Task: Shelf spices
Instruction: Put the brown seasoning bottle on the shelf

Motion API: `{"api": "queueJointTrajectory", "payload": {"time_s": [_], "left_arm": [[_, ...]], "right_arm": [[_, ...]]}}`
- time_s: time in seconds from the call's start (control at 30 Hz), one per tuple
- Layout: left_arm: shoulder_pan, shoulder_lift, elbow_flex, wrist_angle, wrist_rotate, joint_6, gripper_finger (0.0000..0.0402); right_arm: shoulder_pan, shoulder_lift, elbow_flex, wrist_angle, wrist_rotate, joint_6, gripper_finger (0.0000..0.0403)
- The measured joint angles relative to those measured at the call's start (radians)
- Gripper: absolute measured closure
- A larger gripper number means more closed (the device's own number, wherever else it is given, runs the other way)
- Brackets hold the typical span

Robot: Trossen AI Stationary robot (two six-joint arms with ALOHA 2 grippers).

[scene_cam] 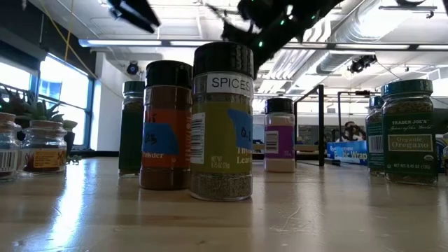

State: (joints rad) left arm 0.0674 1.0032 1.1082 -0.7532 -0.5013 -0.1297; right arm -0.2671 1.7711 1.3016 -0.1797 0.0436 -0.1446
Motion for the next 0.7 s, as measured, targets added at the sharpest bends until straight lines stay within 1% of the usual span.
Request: {"api": "queueJointTrajectory", "payload": {"time_s": [0.17,0.27,0.33,0.43,0.53,0.7], "left_arm": [[-0.038,-0.090,-0.118,-0.004,-0.018,-0.115,0.0151],[-0.053,-0.121,-0.161,-0.005,-0.023,-0.160,0.0151],[-0.060,-0.131,-0.184,-0.007,-0.034,-0.180,0.0151],[-0.063,-0.138,-0.198,-0.010,-0.037,-0.184,0.0151],[-0.063,-0.138,-0.198,-0.006,-0.037,-0.183,0.0151],[-0.063,-0.138,-0.198,-0.005,-0.040,-0.183,0.0151]], "right_arm": [[-0.056,0.044,0.010,-0.010,0.001,0.011,0.0399],[-0.078,0.061,0.012,0.002,-0.001,0.013,0.0399],[-0.089,0.078,0.012,0.018,-0.029,0.013,0.0399],[-0.100,0.102,0.012,0.032,-0.054,0.016,0.0399],[-0.102,0.117,0.012,0.030,-0.026,0.016,0.0399],[-0.112,0.123,0.012,0.035,-0.022,0.036,0.0399]]}}
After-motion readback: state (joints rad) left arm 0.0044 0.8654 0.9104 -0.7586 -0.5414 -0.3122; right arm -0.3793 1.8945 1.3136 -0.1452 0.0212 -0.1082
